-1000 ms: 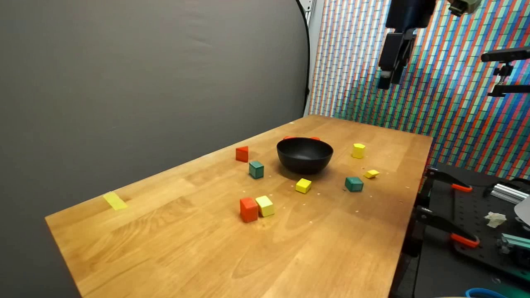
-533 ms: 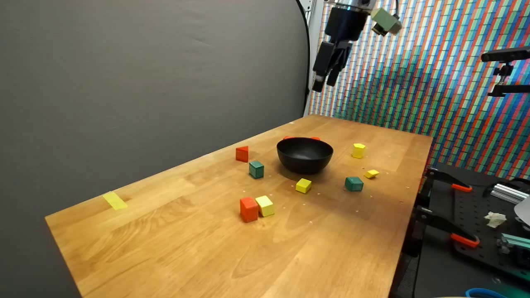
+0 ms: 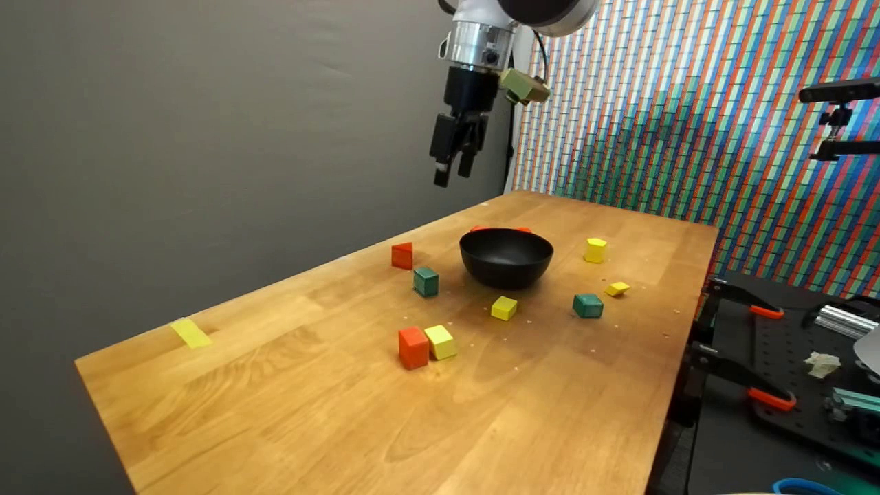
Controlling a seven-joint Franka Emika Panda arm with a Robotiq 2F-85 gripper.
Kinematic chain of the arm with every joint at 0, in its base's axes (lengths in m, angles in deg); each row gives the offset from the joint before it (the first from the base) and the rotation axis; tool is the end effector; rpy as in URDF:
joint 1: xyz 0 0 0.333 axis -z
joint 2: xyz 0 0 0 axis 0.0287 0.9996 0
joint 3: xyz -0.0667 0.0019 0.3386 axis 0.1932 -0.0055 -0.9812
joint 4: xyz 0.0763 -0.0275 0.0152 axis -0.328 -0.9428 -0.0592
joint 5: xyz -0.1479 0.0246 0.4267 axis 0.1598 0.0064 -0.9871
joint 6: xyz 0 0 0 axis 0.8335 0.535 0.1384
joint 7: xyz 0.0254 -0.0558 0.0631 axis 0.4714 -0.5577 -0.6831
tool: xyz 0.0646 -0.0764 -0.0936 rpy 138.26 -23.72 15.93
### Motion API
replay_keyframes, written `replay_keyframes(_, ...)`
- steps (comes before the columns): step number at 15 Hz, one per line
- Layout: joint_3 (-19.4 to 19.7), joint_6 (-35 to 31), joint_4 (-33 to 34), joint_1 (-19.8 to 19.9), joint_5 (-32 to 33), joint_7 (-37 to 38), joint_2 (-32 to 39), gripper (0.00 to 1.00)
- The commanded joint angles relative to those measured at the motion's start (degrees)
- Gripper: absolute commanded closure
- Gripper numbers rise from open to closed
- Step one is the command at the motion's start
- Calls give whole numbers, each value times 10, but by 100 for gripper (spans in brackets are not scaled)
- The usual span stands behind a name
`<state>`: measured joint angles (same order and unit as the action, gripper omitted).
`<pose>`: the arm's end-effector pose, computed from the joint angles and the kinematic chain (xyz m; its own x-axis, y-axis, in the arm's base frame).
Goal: Put all the toy blocks into the bowl.
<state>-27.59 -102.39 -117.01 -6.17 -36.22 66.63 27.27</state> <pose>0.6356 0.1601 0.2652 0.9491 0.2712 0.1602 0.2778 -0.9604 -0.0201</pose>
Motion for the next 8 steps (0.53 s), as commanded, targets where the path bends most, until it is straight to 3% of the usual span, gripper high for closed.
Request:
replay_keyframes(1, 9, 16, 28, -11, -9, -17, 22, 0)
replay_keyframes(2, 8, 24, 47, -12, -10, -25, 38, 0)
replay_keyframes(5, 29, -29, 32, -22, 29, -14, 53, 0)
replay_keyframes(8, 39, -69, 61, -28, 46, -14, 104, 0)
